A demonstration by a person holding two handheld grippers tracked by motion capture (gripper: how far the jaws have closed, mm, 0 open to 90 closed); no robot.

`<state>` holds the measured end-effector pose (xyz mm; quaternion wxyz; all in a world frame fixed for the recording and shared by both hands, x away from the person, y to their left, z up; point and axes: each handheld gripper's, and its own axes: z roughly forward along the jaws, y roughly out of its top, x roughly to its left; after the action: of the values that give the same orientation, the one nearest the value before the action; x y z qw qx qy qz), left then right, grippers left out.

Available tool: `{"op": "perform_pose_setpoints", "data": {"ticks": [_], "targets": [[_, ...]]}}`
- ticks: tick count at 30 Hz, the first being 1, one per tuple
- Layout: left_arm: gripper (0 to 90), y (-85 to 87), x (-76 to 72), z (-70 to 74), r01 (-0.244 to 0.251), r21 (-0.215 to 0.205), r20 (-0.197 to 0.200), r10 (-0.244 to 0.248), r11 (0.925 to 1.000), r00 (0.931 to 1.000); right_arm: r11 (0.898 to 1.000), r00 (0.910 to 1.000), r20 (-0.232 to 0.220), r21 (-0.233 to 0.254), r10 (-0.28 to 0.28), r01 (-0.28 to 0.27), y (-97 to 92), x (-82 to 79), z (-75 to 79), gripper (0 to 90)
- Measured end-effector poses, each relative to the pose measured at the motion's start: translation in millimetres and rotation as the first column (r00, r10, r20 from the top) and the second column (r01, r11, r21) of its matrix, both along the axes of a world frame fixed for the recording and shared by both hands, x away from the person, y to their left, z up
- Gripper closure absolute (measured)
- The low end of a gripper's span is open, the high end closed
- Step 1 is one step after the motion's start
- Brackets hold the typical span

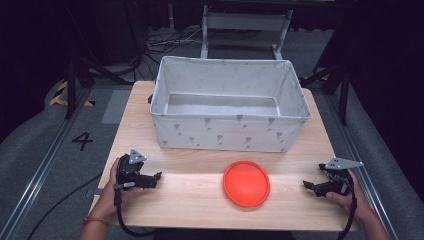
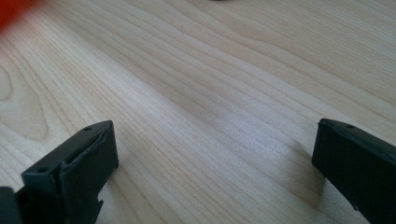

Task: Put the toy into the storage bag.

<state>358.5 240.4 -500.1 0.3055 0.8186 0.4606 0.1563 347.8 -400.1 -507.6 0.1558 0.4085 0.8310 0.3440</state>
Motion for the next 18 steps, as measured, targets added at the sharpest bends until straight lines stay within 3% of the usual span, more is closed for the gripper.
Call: {"op": "perform_pose_setpoints", "data": {"ticks": [18], "targets": [[0.3, 1.8, 0.3, -0.1, 0.02, 0.0, 0.006, -0.02, 0.9998, 0.9998, 1.0, 0.9997, -0.005, 0.003, -0.022, 0.022, -1.0, -0.8, 1.5, 4.8]]}}
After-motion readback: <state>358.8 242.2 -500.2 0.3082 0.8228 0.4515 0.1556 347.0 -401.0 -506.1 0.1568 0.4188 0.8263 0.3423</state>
